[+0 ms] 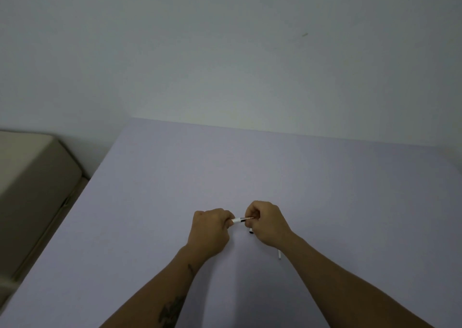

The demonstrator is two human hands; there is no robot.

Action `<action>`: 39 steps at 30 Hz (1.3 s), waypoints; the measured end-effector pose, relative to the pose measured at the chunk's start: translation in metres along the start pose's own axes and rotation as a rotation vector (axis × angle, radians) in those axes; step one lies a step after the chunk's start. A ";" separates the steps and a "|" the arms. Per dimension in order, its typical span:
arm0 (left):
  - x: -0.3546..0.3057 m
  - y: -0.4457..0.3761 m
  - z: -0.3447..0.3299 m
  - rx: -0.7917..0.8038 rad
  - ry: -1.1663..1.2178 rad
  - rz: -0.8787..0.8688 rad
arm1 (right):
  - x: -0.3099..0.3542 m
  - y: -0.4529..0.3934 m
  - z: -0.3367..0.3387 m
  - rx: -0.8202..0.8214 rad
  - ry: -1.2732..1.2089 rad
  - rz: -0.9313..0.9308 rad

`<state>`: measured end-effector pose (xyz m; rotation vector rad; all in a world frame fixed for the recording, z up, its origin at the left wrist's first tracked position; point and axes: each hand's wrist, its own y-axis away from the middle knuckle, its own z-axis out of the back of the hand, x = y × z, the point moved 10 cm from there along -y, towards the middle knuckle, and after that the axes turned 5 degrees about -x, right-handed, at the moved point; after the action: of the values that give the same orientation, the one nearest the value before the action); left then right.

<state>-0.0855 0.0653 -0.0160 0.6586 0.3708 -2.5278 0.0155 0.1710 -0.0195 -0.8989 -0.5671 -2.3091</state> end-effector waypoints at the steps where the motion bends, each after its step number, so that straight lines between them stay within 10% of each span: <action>1: 0.000 0.000 0.001 -0.008 0.004 -0.003 | 0.000 0.001 -0.001 0.009 -0.017 -0.003; 14: 0.000 -0.001 0.004 -0.007 0.000 0.009 | 0.001 -0.004 -0.006 0.052 0.022 -0.025; 26: 0.014 0.003 -0.020 0.175 0.586 0.396 | -0.016 -0.003 -0.001 0.016 -0.497 -0.333; 39: 0.018 0.003 -0.032 0.222 0.723 0.465 | -0.020 0.003 -0.013 0.056 -0.602 -0.452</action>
<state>-0.0848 0.0678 -0.0529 1.5470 0.1446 -1.8361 0.0233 0.1686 -0.0420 -1.5848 -1.1817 -2.3647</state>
